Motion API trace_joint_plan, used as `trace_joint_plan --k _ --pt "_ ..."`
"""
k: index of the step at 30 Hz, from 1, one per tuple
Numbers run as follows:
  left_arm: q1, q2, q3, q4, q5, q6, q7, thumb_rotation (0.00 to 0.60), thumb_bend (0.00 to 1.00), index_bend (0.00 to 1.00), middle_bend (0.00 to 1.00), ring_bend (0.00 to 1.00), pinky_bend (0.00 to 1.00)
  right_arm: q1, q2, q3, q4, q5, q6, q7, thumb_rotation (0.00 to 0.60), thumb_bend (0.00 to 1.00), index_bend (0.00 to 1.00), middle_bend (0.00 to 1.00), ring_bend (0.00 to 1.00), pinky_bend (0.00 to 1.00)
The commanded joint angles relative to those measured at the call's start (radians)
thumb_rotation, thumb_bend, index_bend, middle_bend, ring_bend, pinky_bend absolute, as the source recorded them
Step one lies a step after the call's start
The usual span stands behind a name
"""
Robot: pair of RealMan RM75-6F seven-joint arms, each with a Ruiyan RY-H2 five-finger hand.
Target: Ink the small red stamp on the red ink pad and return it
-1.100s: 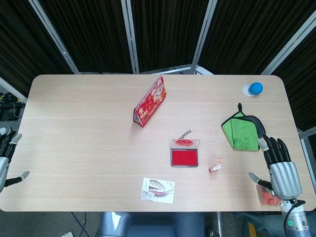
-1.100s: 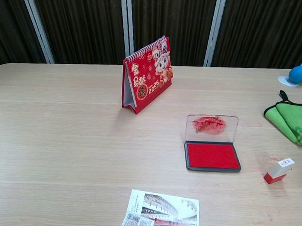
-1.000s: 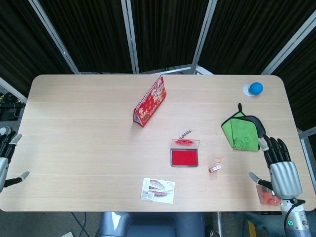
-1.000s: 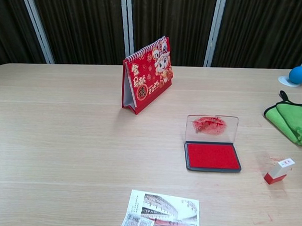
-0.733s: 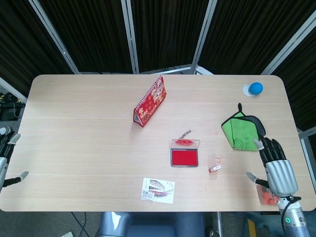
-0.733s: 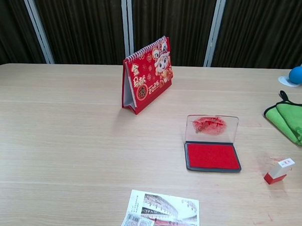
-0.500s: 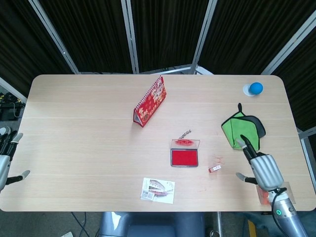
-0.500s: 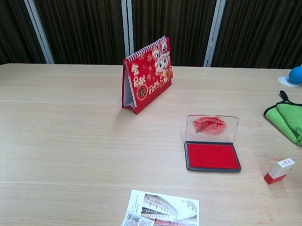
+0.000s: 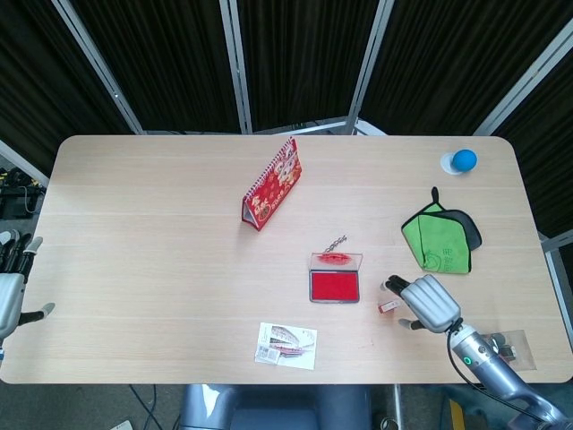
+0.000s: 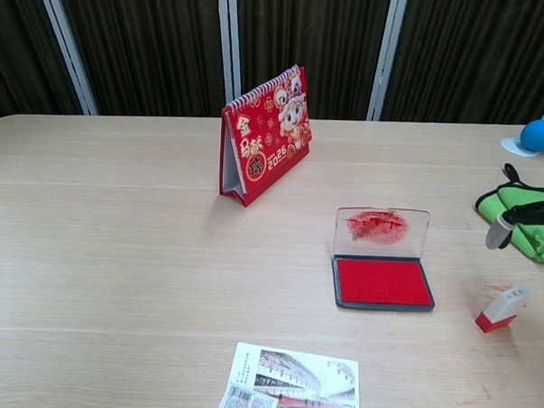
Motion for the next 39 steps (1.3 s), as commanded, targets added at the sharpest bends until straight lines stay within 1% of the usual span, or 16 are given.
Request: trace_joint_plan --k 1,7,12,17,23,33,39 --pt "-0.003 -0.004 0.0 0.002 -0.004 -0.004 0.006 0.6 0.0 0.0 0.0 0.0 0.0 0.013 -0.023 -0.01 0.033 -0.012 -0.006 0.011 0.6 0.07 0.32 0.35 0.87 1.0" --pt "-0.005 -0.009 0.006 -0.001 -0.004 -0.008 0.023 0.6 0.0 0.0 0.0 0.0 0.0 0.028 -0.06 -0.029 0.116 -0.047 0.008 -0.011 0.6 0.12 0.35 0.37 0.87 1.0" --pt "-0.003 -0.008 0.008 -0.003 0.0 -0.001 0.022 0.6 0.0 0.0 0.0 0.0 0.0 0.039 -0.086 -0.039 0.175 -0.054 0.016 0.025 0.6 0.16 0.38 0.4 0.87 1.0" --pt "-0.003 -0.009 0.011 -0.003 0.002 0.0 0.023 0.6 0.0 0.0 0.0 0.0 0.0 0.052 -0.111 -0.049 0.231 -0.055 0.008 0.045 0.6 0.18 0.39 0.41 0.87 1.0" --pt "-0.005 -0.01 0.01 -0.001 -0.003 -0.002 0.025 0.6 0.0 0.0 0.0 0.0 0.0 0.061 -0.129 -0.06 0.269 -0.048 -0.005 0.062 0.6 0.21 0.41 0.43 0.87 1.0" --pt "-0.007 -0.014 0.011 0.001 -0.007 -0.005 0.031 0.6 0.0 0.0 0.0 0.0 0.0 0.068 -0.144 -0.072 0.292 -0.042 -0.013 0.074 0.6 0.26 0.44 0.46 0.87 1.0" --pt "-0.006 -0.014 0.013 0.0 -0.005 -0.003 0.03 0.6 0.0 0.0 0.0 0.0 0.0 0.071 -0.15 -0.077 0.306 -0.038 -0.011 0.087 0.6 0.3 0.48 0.5 0.87 1.0"
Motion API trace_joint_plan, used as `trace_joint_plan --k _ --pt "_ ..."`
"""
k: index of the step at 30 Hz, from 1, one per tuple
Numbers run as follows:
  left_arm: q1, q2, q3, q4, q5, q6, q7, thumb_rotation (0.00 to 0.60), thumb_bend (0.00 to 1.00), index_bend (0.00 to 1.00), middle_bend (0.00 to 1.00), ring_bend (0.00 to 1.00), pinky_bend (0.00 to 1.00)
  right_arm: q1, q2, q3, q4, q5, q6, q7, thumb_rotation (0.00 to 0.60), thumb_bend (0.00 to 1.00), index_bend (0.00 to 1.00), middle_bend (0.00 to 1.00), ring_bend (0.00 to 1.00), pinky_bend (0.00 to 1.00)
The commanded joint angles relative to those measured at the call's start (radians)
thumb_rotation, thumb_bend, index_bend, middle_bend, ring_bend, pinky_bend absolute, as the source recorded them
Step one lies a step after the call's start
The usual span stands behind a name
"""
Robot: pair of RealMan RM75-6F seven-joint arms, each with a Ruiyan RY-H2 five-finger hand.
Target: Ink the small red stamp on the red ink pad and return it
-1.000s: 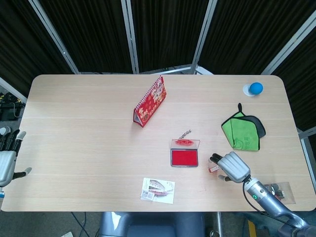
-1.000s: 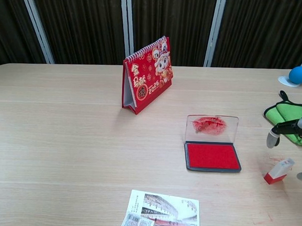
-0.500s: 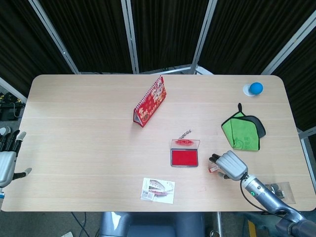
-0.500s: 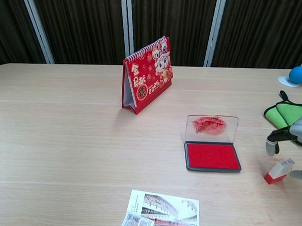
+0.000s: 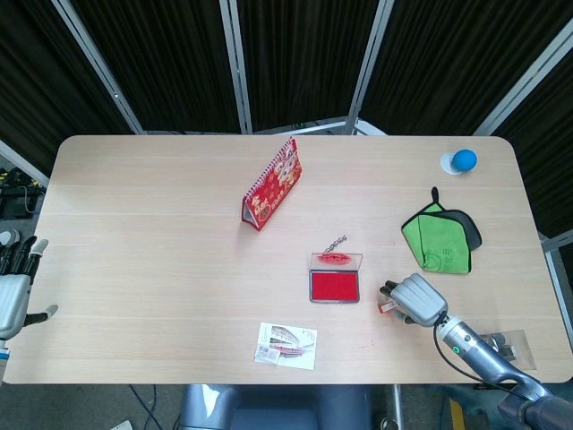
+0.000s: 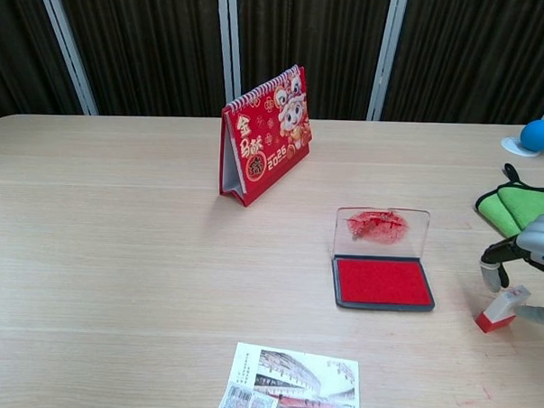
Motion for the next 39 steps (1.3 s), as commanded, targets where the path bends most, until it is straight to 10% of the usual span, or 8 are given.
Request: trace_joint_plan --k 1,24,39 --pt "0.0 0.0 0.0 0.0 0.0 0.0 -0.001 0.6 0.0 0.0 0.0 0.0 0.0 0.002 -0.002 -0.004 0.007 -0.001 0.004 0.007 0.6 0.31 0.5 0.52 0.87 1.0" --pt "-0.004 0.0 0.001 0.003 -0.005 -0.008 -0.004 0.6 0.0 0.0 0.0 0.0 0.0 0.093 0.06 0.087 -0.246 0.092 -0.077 -0.03 0.6 0.5 0.58 0.58 0.87 1.0" --pt "-0.007 0.007 -0.001 0.013 -0.019 -0.02 -0.027 0.6 0.0 0.0 0.0 0.0 0.0 0.17 0.081 0.256 -0.553 0.529 -0.334 -0.429 0.6 0.57 0.58 0.59 0.87 1.0"
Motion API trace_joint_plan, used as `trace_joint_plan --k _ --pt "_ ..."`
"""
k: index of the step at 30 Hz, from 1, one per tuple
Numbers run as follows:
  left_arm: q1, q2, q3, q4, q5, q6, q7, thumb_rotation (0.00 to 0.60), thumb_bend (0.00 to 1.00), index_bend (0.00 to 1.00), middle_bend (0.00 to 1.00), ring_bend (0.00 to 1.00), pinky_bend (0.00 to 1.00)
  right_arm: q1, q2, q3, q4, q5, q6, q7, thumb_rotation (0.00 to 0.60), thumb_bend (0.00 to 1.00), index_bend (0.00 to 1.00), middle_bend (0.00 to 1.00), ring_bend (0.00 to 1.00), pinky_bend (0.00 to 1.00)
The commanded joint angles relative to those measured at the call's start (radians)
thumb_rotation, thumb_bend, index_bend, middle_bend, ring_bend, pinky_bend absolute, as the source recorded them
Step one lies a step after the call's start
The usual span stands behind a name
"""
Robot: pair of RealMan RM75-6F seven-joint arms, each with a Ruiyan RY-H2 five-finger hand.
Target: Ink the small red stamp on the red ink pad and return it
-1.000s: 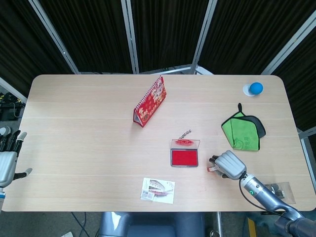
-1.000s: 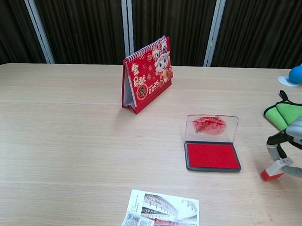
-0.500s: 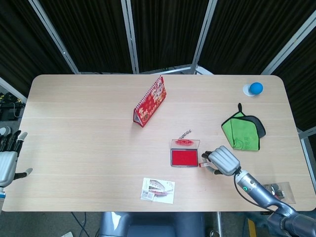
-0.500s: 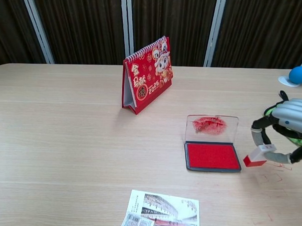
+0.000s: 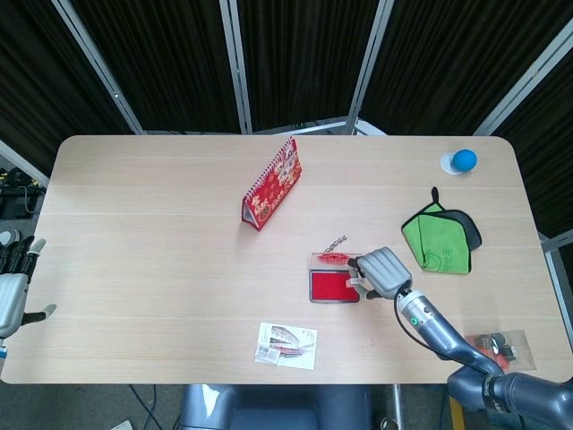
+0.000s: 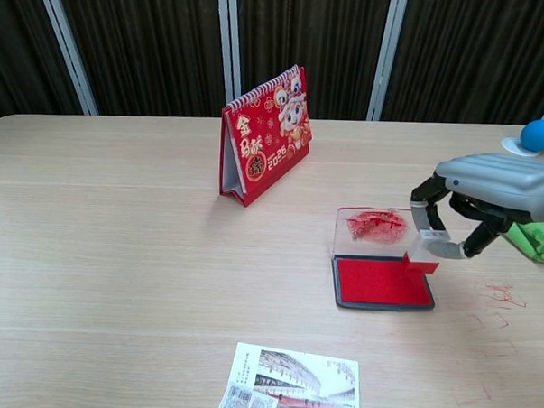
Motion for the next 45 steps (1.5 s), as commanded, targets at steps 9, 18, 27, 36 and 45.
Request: trace_joint_plan --k 9,18,27,36,45 --pt "-0.002 0.0 0.002 0.0 -0.001 -0.003 0.002 0.6 0.0 0.0 0.0 0.0 0.0 0.048 -0.047 0.055 -0.081 0.248 -0.042 -0.251 0.6 0.6 0.59 0.6 0.87 1.0" --pt "-0.005 -0.001 0.0 0.004 -0.011 -0.01 0.002 0.6 0.0 0.0 0.0 0.0 0.0 0.07 -0.063 0.051 -0.103 0.318 -0.039 -0.313 0.6 0.61 0.59 0.61 0.87 1.0" --pt "-0.007 -0.003 0.0 0.004 -0.015 -0.013 0.006 0.6 0.0 0.0 0.0 0.0 0.0 0.071 -0.096 0.041 -0.06 0.266 -0.027 -0.248 0.6 0.61 0.59 0.61 0.87 1.0" --pt "-0.009 -0.002 -0.001 0.004 -0.018 -0.015 0.003 0.6 0.0 0.0 0.0 0.0 0.0 0.072 -0.125 0.019 -0.002 0.235 -0.026 -0.23 0.6 0.61 0.59 0.61 0.87 1.0" --pt "-0.008 0.003 0.001 0.002 -0.014 -0.013 -0.005 0.6 0.0 0.0 0.0 0.0 0.0 0.066 -0.143 -0.004 0.03 0.217 -0.027 -0.223 0.6 0.61 0.59 0.61 0.87 1.0"
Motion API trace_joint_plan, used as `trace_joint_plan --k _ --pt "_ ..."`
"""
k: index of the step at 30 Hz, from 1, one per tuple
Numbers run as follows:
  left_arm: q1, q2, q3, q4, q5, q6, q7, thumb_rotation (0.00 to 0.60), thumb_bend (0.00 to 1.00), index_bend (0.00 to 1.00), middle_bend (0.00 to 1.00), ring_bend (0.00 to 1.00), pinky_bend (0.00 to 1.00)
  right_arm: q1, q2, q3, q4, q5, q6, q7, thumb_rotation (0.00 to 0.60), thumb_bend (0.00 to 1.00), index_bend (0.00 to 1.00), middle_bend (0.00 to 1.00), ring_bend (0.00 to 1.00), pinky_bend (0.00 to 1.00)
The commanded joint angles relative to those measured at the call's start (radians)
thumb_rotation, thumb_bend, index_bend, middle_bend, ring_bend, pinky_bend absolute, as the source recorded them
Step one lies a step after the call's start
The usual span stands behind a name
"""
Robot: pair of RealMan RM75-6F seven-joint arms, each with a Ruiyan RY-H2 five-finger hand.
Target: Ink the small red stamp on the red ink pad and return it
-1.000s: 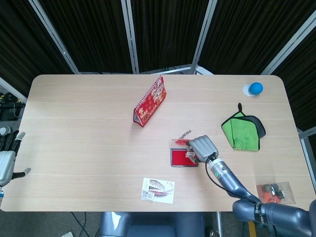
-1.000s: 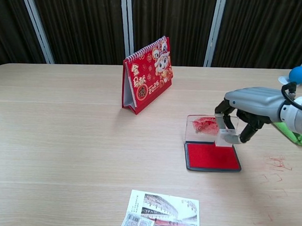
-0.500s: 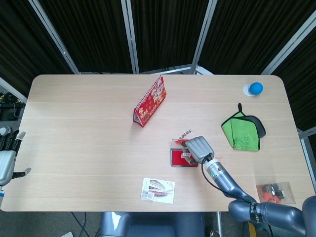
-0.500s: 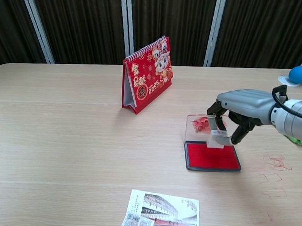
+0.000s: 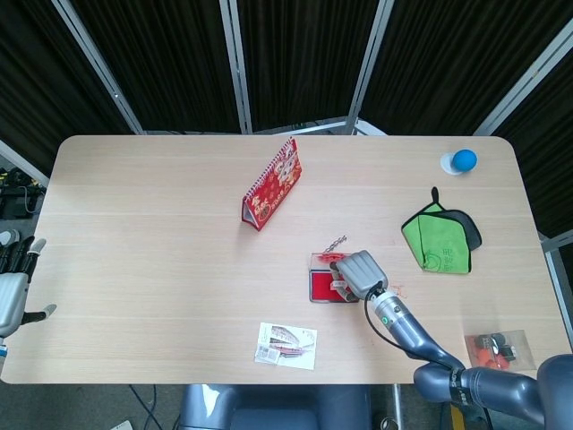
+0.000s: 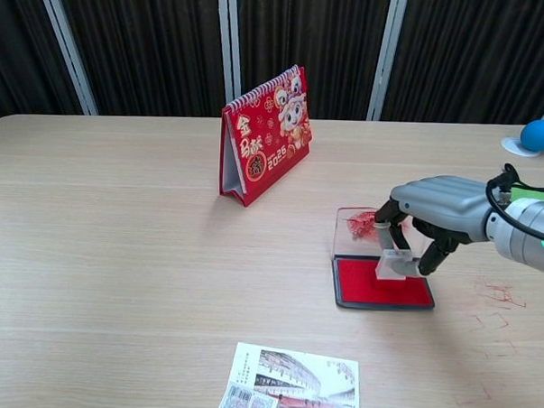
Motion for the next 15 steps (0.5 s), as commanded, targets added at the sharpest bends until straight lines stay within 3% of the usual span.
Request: trace_joint_plan --k 1,15 --pt "0.001 0.001 0.0 0.0 0.001 0.001 -0.002 0.6 0.0 0.0 0.0 0.0 0.0 -0.003 -0.007 -0.006 0.011 -0.004 0.0 0.001 0.6 0.61 0.59 0.61 0.87 1.0" --pt "0.004 0.005 0.004 -0.004 0.009 0.006 -0.01 0.6 0.0 0.0 0.0 0.0 0.0 -0.007 -0.01 -0.014 0.028 -0.006 -0.002 0.001 0.6 0.62 0.59 0.62 0.87 1.0"
